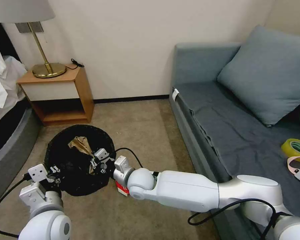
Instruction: Pick up the trash bin, then pick up the garbage on the floor and place it into the trash bin.
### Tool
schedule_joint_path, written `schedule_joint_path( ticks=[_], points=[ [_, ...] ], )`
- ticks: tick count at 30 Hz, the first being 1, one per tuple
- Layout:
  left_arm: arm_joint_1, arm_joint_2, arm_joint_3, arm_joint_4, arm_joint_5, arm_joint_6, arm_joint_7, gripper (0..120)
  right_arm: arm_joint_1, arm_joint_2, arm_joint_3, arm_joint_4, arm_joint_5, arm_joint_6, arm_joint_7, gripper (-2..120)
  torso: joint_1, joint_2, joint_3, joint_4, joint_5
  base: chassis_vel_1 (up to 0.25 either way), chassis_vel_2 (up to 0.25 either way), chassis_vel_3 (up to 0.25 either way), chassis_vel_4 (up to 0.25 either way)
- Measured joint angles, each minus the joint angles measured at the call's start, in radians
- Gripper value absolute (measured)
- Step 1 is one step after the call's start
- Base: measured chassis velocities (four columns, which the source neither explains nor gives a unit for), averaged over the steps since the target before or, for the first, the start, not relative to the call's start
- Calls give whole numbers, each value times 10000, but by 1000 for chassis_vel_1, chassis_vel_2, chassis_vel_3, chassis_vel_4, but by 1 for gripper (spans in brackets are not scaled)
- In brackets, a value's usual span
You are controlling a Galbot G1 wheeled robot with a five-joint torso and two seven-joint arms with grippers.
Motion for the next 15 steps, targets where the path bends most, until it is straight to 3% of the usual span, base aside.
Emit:
schedule_joint_path(
  ticks=[15],
  points=[
    [12,0,-4,-16,-1,-8,13,2,96,-95,6,336,19,-72,110,59,0,-1,0,0,0,0,0,0,0]
  ],
)
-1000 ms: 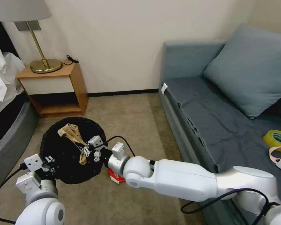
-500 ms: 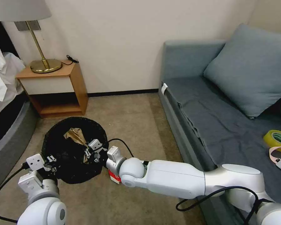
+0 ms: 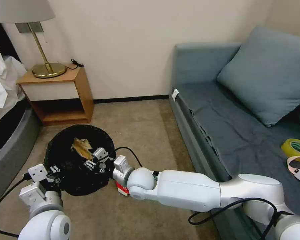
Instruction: Pick up the trash bin, then pick up the garbage on the floor and place it into the trash bin.
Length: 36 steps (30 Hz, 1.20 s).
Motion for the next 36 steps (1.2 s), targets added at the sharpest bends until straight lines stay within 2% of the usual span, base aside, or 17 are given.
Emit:
schedule_joint_path(
  ticks=[3,5,7,11,18,22,25,27,29,36],
  points=[
    [25,-18,-3,-29,5,0,0,2,18,-16,40,75,-3,-13,31,74,0,0,0,0,0,0,0,0,0],
    [32,-22,-1,-32,7,-1,0,2,25,-19,74,101,-8,-14,43,77,0,1,0,0,1,0,0,0,0],
    [44,-29,1,-38,18,-12,0,2,31,-49,207,229,-28,-21,95,89,0,0,0,0,1,0,0,0,0],
    [46,-23,-30,-38,17,-16,1,2,64,-165,531,582,-22,-97,215,99,0,0,0,0,1,0,0,0,0],
    [45,0,-98,-9,-16,-38,1,2,237,-622,1282,1321,6,-262,356,100,0,0,0,1,2,0,0,0,0],
    [51,22,-178,9,-75,-62,1,2,257,-1255,1989,1764,-104,-283,376,100,0,0,0,1,3,0,0,0,0],
    [43,62,-275,36,-158,-64,3,2,19,-2196,2798,2165,-292,-354,371,100,0,0,0,-1,3,0,0,0,0],
    [41,70,-285,37,-168,-64,3,2,2,-2290,2849,2187,-329,-385,366,100,0,0,0,0,4,0,0,0,0],
    [34,112,-375,32,-215,-64,11,2,-84,-3182,2997,2211,-807,-690,76,100,0,0,0,-6,4,0,0,0,0],
    [31,145,-518,-92,-275,-48,12,2,-59,-3539,2392,1390,-916,-1370,-314,100,0,1,0,0,3,0,0,0,0]
  ],
)
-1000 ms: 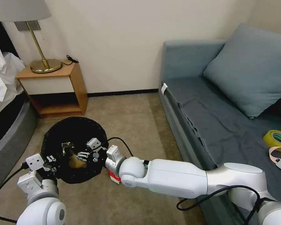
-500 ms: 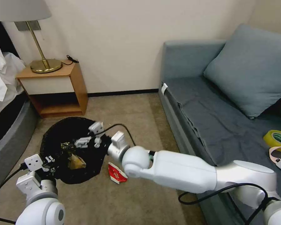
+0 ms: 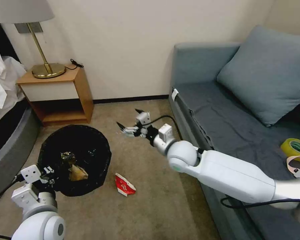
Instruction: Pick up the trash bin, then pick up the garbage on the floor and place it into the trash bin.
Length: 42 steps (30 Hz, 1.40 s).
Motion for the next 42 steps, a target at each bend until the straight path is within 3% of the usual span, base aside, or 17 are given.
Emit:
schedule_joint_path(
  ticks=[7,17,25,32,42],
  points=[
    [91,-12,-119,-59,-14,-22,11,2,486,221,-1264,-1461,436,-836,-1057,100,0,-1,0,1,-1,0,0,0,0],
    [87,-65,-161,-82,-18,-27,16,2,1093,585,-2380,-1969,1403,-1900,-2126,100,0,-1,0,0,-3,0,0,0,0],
    [93,-143,-161,-77,19,-100,23,2,1247,1429,-3142,-2907,2182,-2614,-3129,100,0,0,0,0,-5,0,0,0,0],
    [113,-144,-193,-95,23,-112,26,2,984,2179,-3420,-3570,2088,-2632,-3479,100,0,-1,0,0,-4,0,0,0,0],
    [215,-121,-195,-127,32,-150,28,2,745,3104,-4055,-5326,1765,-1804,-3495,100,0,-1,0,0,-3,0,0,0,0]
  ],
)
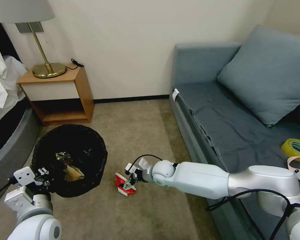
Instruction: Pick up the trash bin, then pick up the garbage on the floor and place it into the trash bin.
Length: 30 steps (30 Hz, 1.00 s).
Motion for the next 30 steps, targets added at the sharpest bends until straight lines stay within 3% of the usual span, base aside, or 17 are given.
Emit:
schedule_joint_path(
  ticks=[7,30],
  points=[
    [50,3,-23,4,3,-26,1,2,-351,398,-100,-1128,-179,457,-145,100,0,0,0,0,1,0,0,0,0],
    [2,-20,-92,108,29,-51,1,2,-993,673,-172,-2197,-601,1159,-373,100,0,0,0,0,0,0,0,0,0]
  ],
)
